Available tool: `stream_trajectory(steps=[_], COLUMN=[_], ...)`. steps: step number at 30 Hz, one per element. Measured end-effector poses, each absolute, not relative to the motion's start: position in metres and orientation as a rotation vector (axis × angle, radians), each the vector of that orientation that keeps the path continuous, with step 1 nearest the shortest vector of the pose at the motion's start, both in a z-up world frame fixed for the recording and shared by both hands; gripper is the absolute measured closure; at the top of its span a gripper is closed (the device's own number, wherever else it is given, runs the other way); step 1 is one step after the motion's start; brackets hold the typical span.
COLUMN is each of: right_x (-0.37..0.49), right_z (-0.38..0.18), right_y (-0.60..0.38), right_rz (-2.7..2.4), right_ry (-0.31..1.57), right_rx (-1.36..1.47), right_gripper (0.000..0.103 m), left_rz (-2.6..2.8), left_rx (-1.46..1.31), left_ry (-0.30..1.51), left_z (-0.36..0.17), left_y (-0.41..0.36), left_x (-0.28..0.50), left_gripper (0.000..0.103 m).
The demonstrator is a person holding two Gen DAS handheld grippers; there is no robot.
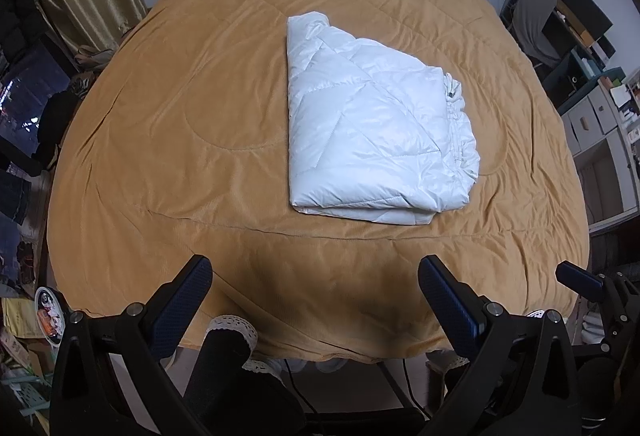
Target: Fold large clothes
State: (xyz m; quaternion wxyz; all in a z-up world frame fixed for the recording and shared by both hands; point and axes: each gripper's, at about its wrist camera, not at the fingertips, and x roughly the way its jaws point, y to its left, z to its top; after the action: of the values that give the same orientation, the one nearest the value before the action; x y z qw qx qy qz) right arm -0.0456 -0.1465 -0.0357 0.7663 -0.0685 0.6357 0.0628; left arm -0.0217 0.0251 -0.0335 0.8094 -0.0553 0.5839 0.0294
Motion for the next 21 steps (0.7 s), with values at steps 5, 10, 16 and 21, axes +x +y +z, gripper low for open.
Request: stream_trajectory(steps=[5, 10, 16, 21], right_x=[-0.0460, -0.0470, -0.0466, -0.0447], right_z=[-0.0360, -0.0379, -0.0377, -0.0375], right_y=[-0.1457, -0.1458, -0.1458, -0.1458], right_rz=[0.135, 0.143, 0.146, 0.152], right_ry=[1.381, 1.385, 1.387, 1.391], right_rx=[-0.147, -0.152, -0.154, -0.156], right_gripper=[0.000, 0.000, 0.000, 0.000], left_rz=[0.062, 0.062, 0.061, 0.060], left_rx=[-0.120, -0.118, -0.116, -0.115], left_ry=[1.250, 1.251, 1.252, 1.255], left_z=[-0.0336, -0.0338, -0.0350, -0.0358], left_y=[0.0250, 0.0253, 0.0253, 0.0248], left_x=[-0.0212, -0.0208, -0.0211, -0.0218], left_gripper=[0.000, 0.000, 0.000, 0.000])
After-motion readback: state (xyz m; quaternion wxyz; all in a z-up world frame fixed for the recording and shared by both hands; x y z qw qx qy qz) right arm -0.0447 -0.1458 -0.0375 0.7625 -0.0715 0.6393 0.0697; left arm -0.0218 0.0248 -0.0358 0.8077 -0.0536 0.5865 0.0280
